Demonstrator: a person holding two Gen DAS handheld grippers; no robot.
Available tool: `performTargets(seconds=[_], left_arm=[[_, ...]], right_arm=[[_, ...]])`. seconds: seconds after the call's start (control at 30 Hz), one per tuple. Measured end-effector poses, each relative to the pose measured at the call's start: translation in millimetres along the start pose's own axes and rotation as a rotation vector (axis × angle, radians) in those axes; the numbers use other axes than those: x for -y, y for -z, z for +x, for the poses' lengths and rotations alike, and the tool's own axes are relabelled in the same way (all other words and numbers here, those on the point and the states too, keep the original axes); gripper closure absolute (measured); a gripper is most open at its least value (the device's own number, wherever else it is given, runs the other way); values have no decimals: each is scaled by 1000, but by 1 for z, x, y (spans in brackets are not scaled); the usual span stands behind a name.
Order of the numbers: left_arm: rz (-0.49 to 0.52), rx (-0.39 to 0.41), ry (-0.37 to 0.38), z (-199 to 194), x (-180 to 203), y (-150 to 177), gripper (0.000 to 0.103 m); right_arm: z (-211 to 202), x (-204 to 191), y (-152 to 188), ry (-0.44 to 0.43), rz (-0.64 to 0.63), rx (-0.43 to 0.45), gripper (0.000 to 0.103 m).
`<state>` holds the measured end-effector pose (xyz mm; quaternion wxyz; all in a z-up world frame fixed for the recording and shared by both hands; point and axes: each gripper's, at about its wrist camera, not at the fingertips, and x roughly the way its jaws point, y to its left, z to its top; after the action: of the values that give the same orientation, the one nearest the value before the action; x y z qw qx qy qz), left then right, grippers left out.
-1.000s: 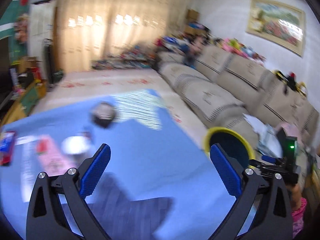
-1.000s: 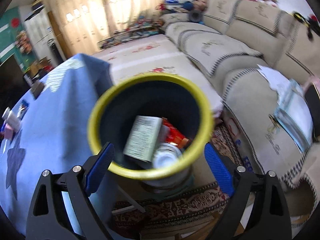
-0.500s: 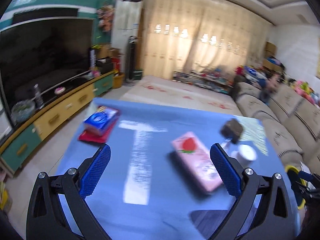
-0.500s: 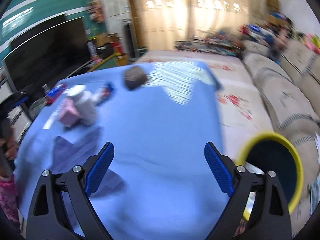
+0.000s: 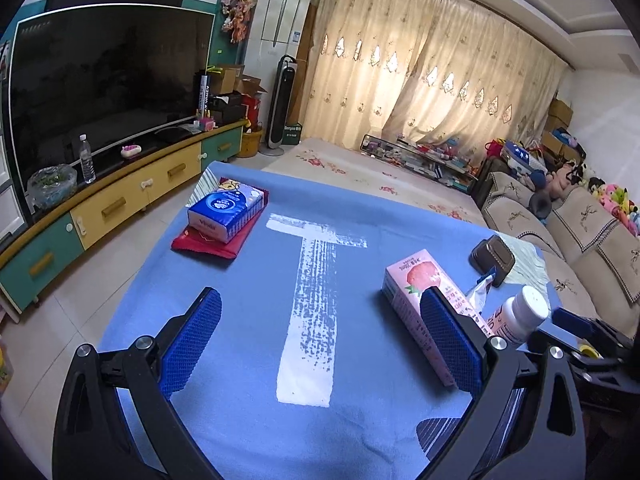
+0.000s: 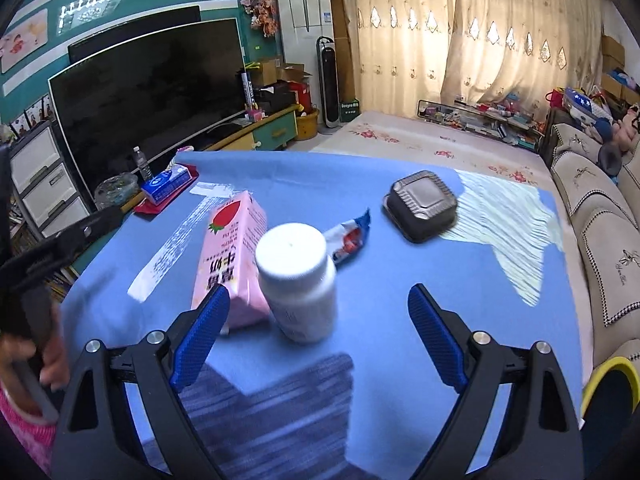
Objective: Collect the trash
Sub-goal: 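Grasp the white pill bottle with the right gripper, then carry the pill bottle into the bin and open the right gripper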
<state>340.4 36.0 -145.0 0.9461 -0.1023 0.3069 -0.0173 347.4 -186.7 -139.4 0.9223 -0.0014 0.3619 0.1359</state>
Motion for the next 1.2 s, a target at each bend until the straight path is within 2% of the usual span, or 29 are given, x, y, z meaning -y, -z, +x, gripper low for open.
performTargets(seconds=[0.1, 0.27, 0.33, 0.4, 0.47, 0.67, 0.87, 0.97, 1.07, 1.2], left_arm=[[11, -13, 3, 4, 4, 4, 5], [31, -18, 7, 6, 12, 7, 5], [37, -19, 5, 7, 14, 8, 5], [38, -23, 3, 8, 15, 8, 5], [38, -28, 1, 10, 16, 9, 5], [46, -29, 0, 10, 17, 11, 5], [56, -36, -12, 12, 19, 13, 5], [61, -37, -15, 13, 20, 14, 5], [67, -35, -19, 13, 21, 14, 5], [73, -35, -24, 13, 23, 15, 5]], right_arm=[[12, 0, -1, 1, 16, -19, 31], [25, 1, -4, -5, 33, -22, 32], [28, 2, -2, -5, 37, -25, 38], [31, 1, -2, -9, 42, -29, 51], [31, 2, -2, -5, 43, -27, 56], [18, 8, -2, -4, 68, 3, 56], [-22, 19, -2, 32, 78, 59, 56], [-50, 37, 5, 65, 108, 92, 56], [-84, 73, 24, 114, 186, 126, 56], [-128, 135, 65, 264, 327, 149, 56]])
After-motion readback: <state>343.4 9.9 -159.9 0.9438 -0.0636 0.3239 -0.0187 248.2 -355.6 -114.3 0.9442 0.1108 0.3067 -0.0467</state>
